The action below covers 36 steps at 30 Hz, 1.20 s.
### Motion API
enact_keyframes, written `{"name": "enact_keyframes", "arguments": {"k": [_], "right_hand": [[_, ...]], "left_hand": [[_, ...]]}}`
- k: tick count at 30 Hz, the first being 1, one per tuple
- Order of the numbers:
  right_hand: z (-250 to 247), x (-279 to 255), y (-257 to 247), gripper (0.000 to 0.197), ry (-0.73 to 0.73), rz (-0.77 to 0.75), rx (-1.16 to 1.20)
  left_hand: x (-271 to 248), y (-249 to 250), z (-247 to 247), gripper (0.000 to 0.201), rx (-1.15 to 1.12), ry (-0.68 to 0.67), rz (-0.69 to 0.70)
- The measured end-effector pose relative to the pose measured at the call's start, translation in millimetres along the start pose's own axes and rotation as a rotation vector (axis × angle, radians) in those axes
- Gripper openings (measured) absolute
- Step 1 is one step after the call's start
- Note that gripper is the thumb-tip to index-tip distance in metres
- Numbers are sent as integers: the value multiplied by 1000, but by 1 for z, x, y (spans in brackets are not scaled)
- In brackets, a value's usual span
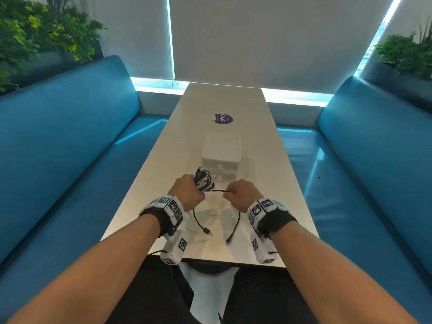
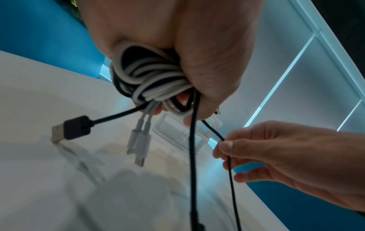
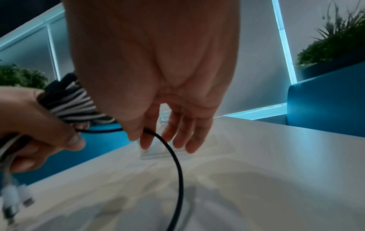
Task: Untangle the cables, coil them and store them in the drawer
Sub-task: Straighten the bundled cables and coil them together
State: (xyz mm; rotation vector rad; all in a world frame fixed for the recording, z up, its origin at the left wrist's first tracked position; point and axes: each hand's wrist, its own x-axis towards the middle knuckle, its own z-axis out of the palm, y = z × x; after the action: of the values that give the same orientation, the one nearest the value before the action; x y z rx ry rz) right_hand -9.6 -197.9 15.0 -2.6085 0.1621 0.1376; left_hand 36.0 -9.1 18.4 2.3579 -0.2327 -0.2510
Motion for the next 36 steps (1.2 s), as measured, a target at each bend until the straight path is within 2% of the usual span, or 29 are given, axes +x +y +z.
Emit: {"name": "enact_keyframes", "arguments": {"k": [3, 5, 6, 9, 13, 17, 19, 21, 23, 25, 28, 31, 33, 34, 36], "right_hand": [[3, 1, 0, 21, 18, 44, 33], [4, 1, -3, 32, 10, 19, 73], [2, 1, -5, 34, 11, 3, 101], [0, 0, -11, 31, 21, -30, 225], [-2, 1, -12, 25, 47, -28, 373], [-3, 1, -12, 20, 13, -19, 473], [-5, 0, -12, 20, 10, -14, 438], [-7, -3, -13, 25, 31, -32, 326], [-7, -7, -14, 25, 9, -53, 266], [-4, -6, -12, 23, -17, -62, 170], [1, -2, -10, 31, 21, -61, 25], [-3, -1, -15, 38, 114, -50, 186], [-9, -3, -21, 39, 172, -92, 281], [-12, -4, -24, 44, 146, -129, 279], [-16, -7, -30, 66, -20, -229, 112]], "left_hand": [[-3, 4, 2, 11, -66, 42, 14], [-5, 7, 3, 3, -158, 62, 16], [-6, 8, 4, 6, -210, 55, 6], [-6, 6, 11, 8, -252, -7, -23], [-3, 3, 15, 27, -322, -86, 26], [-8, 7, 16, 21, -456, -199, 40], [-9, 8, 18, 20, -472, -217, 50], [-6, 8, 19, 16, -347, -159, 118], [-3, 7, 18, 21, -245, -121, 158], [0, 6, 18, 28, -130, -88, 136], [-1, 8, 18, 18, 125, -45, 120], [-5, 9, 19, 9, 417, -44, 162], [-7, 7, 21, 14, 576, -57, 230], [-8, 7, 22, 19, 639, -67, 269], [-9, 8, 26, 27, 711, -118, 350]]}}
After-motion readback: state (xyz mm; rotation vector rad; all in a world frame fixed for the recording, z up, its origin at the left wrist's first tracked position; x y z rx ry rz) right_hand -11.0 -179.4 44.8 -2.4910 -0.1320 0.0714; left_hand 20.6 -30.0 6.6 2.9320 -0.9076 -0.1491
